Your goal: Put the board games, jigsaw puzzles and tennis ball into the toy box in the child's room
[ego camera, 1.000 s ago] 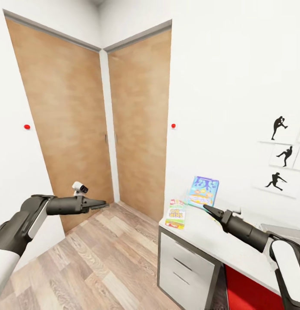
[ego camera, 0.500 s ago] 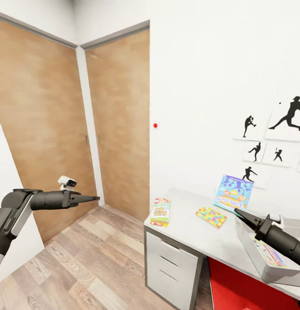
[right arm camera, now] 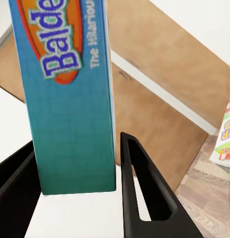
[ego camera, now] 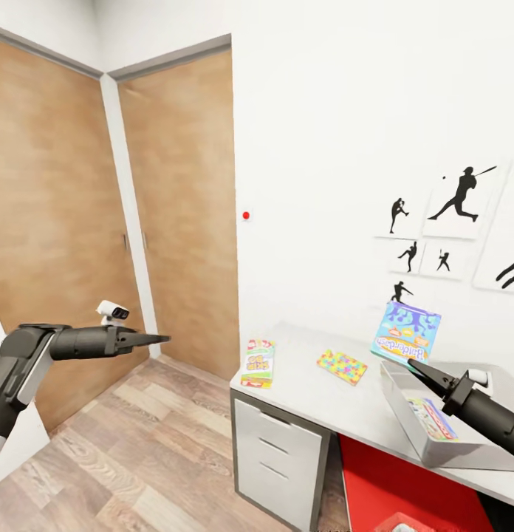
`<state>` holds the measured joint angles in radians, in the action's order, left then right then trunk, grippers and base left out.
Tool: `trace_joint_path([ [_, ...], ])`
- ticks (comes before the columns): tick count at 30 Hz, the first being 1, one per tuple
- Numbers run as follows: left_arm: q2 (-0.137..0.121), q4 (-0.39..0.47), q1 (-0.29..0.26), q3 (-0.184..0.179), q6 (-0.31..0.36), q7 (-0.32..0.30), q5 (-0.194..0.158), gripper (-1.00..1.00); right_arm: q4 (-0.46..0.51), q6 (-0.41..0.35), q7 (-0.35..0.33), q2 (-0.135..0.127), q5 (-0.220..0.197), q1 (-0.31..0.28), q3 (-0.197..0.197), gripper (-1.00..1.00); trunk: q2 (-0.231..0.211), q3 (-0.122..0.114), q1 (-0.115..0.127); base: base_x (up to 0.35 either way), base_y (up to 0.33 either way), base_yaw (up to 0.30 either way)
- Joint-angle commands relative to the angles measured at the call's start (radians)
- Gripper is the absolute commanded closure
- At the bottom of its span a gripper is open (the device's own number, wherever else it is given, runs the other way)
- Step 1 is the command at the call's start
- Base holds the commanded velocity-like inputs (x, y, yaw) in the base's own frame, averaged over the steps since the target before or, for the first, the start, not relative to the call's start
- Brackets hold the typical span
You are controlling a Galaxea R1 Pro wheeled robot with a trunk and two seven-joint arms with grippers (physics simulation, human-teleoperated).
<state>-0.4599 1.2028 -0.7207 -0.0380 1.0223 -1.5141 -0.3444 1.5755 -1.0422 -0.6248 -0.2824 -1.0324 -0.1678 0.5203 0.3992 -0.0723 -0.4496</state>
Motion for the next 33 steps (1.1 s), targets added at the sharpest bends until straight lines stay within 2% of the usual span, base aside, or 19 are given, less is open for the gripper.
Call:
trace_joint_path([
  [1, -0.001, 0.000, 0.000, -0.002, 0.010, -0.003, -0.003, -1.00, -0.002, -0.005, -0.007, 0.000, 0.004, -0.001, 0.001, 1.00, 0.001, 0.000, 0.000, 0.000, 0.000, -0.177],
  [16, 0.004, -0.026, 0.000, 0.004, 0.004, -0.004, -0.009, -1.00, -0.022, -0.005, -0.007, 0.000, 0.008, -0.001, 0.004, 1.00, 0.001, 0.000, 0.000, 0.005, -0.005, -0.177],
  [33, 0.004, -0.035, 0.001, 0.005, -0.001, -0.004, -0.009, -1.00, -0.025, -0.005, -0.007, 0.004, 0.008, 0.000, 0.005, 1.00, 0.001, 0.000, 0.000, 0.136, -0.112, -0.176],
])
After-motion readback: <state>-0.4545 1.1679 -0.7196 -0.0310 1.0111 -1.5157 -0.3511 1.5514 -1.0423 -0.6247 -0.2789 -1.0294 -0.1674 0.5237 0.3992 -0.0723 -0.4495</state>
